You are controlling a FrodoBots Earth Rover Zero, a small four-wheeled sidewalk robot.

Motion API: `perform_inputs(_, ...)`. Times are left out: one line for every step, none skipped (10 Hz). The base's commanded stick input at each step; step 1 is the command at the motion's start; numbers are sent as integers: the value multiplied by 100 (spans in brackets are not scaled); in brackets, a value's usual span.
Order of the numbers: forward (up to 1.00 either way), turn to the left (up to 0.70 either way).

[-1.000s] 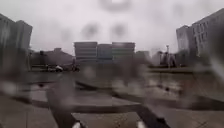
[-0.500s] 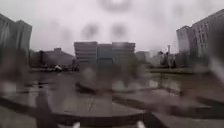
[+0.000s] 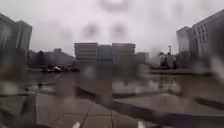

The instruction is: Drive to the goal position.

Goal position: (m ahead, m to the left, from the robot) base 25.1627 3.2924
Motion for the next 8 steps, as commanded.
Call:
perform_inputs(70, 0)
perform_inputs(70, 0)
perform_inputs(70, 0)
perform_inputs(70, 0)
perform_inputs(69, 0)
perform_inputs(69, 0)
perform_inputs(69, 0)
perform_inputs(69, 0)
